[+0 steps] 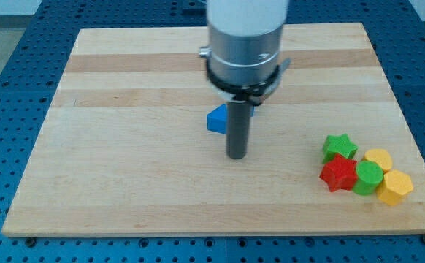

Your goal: Place the blue triangle to the left of the red star

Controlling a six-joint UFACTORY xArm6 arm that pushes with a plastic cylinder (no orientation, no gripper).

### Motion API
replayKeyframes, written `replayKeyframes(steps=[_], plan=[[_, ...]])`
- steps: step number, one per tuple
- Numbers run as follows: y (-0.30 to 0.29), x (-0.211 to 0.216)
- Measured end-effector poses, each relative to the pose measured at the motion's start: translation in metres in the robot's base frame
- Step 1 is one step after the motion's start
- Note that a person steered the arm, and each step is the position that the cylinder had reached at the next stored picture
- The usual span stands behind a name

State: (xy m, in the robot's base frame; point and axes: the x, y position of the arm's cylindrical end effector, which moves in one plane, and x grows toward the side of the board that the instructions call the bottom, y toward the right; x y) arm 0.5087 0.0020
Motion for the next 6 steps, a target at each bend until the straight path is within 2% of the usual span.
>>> replayKeyframes(steps=[1, 2, 3, 6], plan=[[-0.053, 0.000], [-0.087, -0.041], [-0.072, -0.113], [-0.031, -0.103]])
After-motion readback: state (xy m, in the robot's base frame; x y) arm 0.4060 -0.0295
